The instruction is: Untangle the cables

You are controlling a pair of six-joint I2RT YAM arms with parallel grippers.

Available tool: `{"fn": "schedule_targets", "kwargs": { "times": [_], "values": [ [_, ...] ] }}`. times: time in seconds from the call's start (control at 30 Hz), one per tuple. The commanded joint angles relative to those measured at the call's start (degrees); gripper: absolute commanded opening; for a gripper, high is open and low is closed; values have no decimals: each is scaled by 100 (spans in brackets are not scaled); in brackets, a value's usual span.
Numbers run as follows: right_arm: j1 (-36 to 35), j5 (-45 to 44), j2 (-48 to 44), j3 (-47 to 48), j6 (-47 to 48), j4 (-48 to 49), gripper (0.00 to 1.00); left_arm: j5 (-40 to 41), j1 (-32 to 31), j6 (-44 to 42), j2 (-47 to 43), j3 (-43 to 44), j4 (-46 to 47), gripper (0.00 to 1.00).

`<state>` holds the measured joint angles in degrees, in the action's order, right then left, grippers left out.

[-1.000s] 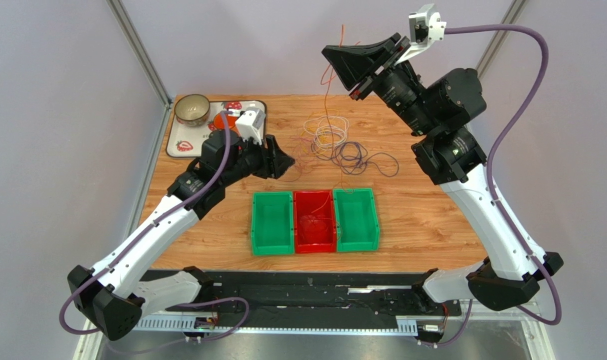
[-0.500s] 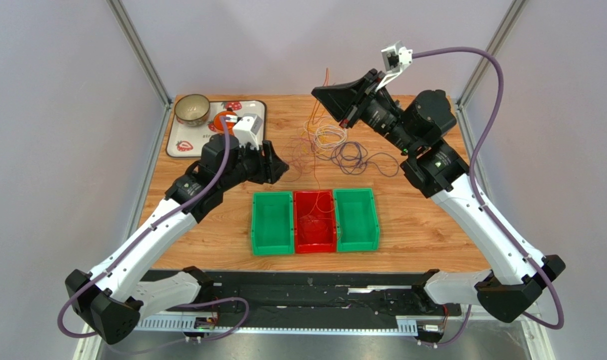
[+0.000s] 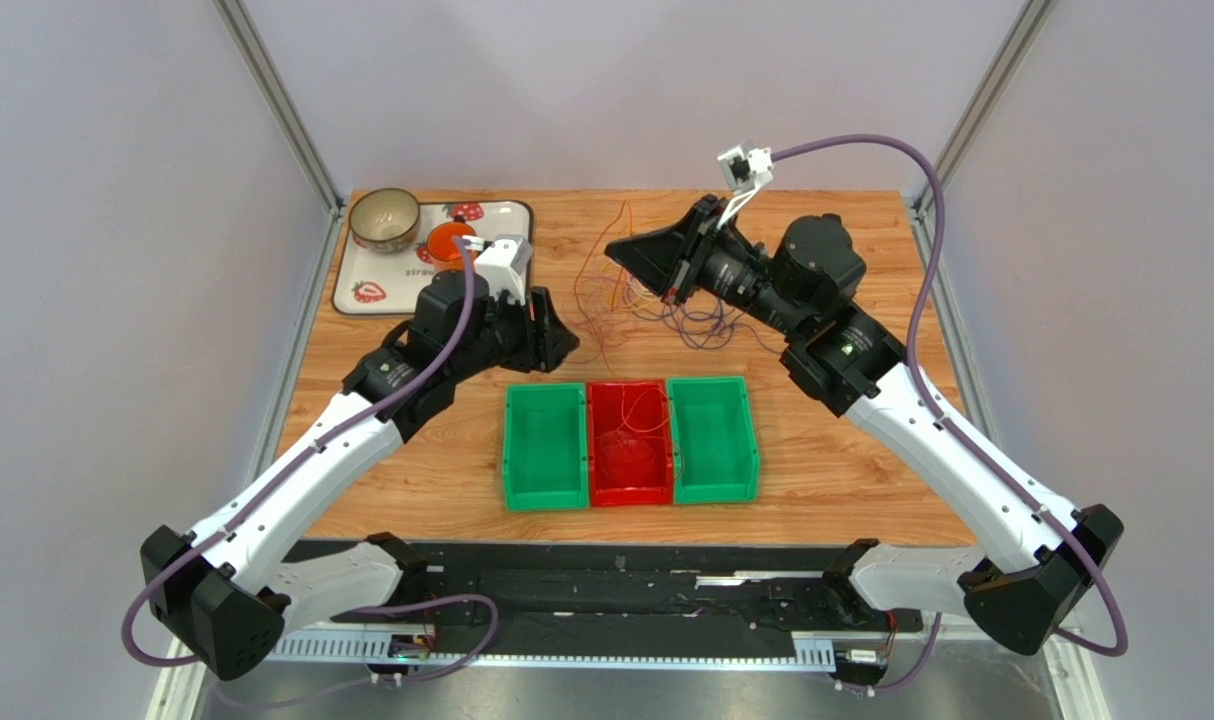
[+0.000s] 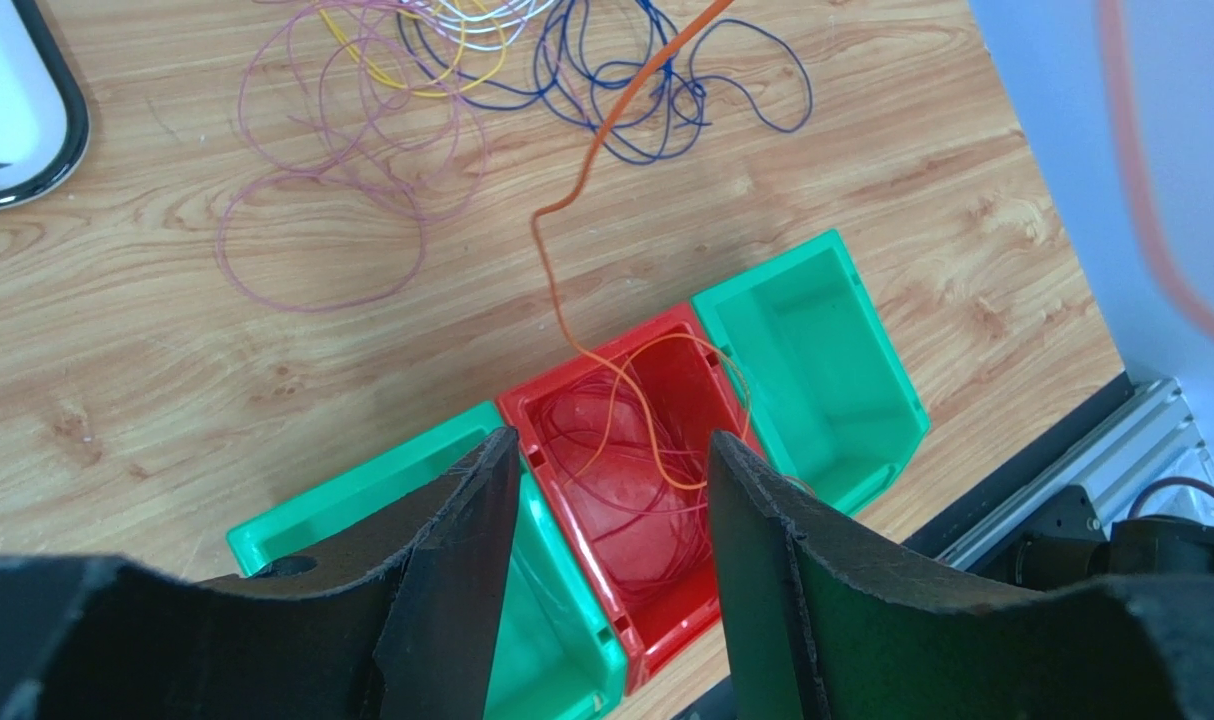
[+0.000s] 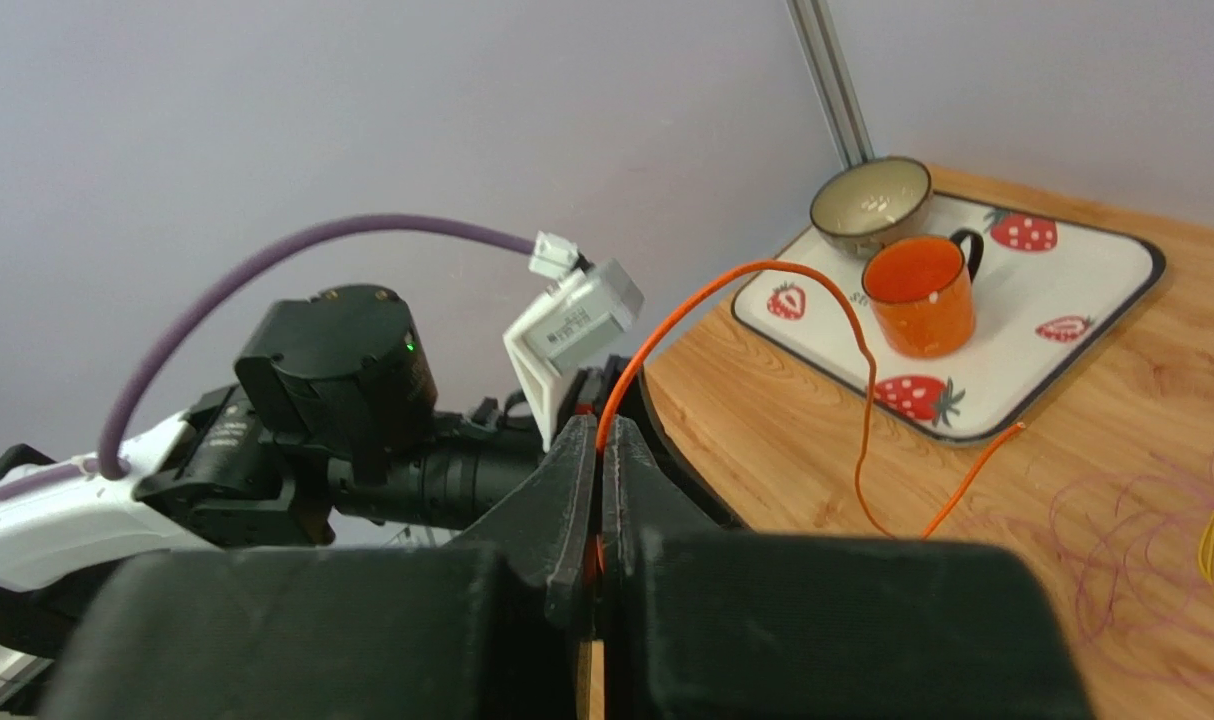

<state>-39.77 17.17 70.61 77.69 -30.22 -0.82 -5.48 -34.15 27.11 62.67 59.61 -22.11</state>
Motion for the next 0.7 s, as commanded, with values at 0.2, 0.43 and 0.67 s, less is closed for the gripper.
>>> {"fn": "schedule_targets", "kwargs": {
  "times": [0.2,0.43,0.67],
  "values": [
    [-49,-319,-776,-1097,-28,-524,0,-147,-30,-57,-1,-20,154,57],
    [-84,-127,-1145,-1888,-177,-876,0,-305,-206,-22,333,77,233,54],
    [-259,-196,-1787,-1977,95,-1543,0,-419,-635,-66,876,208,470,53]
  ]
}}
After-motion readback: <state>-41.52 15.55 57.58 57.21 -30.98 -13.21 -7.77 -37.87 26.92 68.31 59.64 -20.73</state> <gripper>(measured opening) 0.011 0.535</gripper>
